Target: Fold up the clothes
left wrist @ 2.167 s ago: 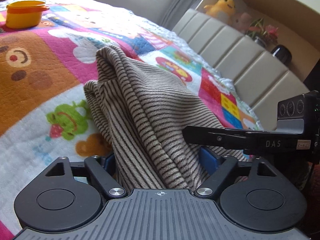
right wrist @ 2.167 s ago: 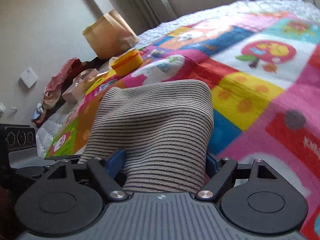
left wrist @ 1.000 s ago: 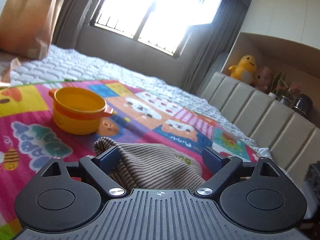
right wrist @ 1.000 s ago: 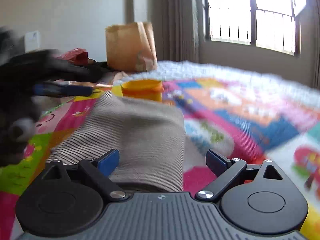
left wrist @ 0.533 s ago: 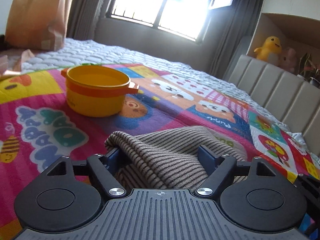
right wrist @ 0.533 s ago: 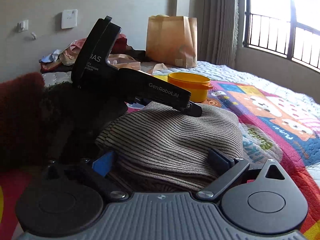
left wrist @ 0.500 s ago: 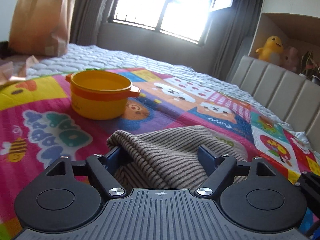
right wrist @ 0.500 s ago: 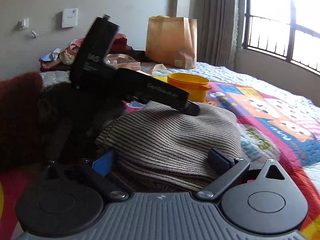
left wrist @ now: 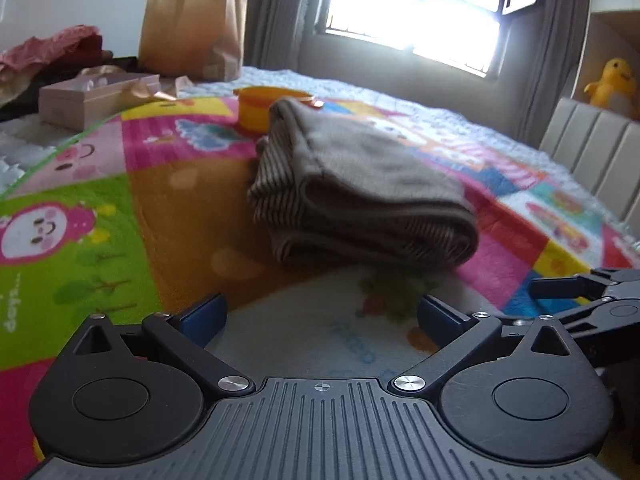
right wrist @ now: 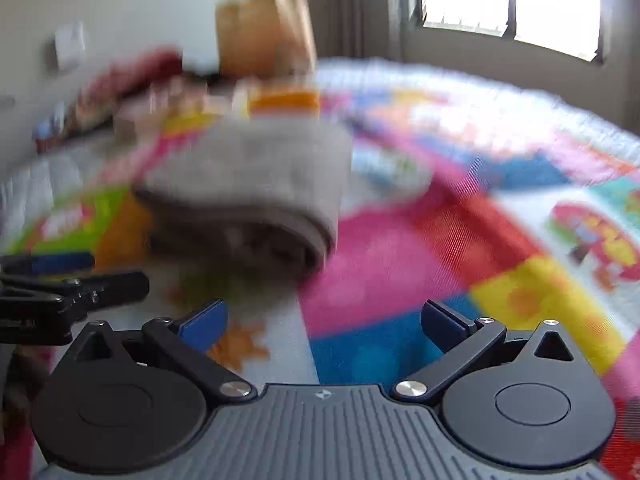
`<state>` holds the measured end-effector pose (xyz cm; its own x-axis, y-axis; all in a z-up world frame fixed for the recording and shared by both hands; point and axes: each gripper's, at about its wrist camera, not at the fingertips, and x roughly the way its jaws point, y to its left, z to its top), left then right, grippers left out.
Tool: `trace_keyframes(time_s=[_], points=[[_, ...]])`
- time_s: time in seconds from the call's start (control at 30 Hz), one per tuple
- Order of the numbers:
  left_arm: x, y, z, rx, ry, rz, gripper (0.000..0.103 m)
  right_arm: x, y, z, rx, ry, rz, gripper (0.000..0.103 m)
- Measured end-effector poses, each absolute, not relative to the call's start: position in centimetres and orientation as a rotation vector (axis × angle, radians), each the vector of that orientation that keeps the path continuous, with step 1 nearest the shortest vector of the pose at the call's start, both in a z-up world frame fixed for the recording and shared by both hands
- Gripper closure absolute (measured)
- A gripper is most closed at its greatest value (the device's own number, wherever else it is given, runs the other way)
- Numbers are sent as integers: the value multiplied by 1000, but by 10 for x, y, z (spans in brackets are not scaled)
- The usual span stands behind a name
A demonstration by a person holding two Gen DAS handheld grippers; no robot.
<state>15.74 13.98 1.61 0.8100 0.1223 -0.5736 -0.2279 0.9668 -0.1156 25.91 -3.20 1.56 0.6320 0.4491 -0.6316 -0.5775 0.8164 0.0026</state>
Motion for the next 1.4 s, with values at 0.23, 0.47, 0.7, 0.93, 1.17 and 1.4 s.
trace_keyframes(time_s=[0.23, 0.47, 0.7, 0.93, 1.17, 1.4], points=[[144, 123, 7, -58, 601, 316, 0, 251, -34, 7, -254, 643, 592, 0], [145, 124, 8, -68, 600, 311, 0, 254, -31, 8, -256, 645, 591, 0], [146, 124, 7, -66, 598, 311, 0, 254, -31, 9, -256, 646, 592, 0], [145, 122, 6, -60, 585, 311, 0, 255, -31, 8, -256, 646, 591, 0], [145, 123, 5, -57, 580, 309, 0, 255, -32, 8, -257, 646, 592, 0], [144, 122, 5, -56, 578, 309, 0, 255, -32, 7, -256, 646, 592, 0]])
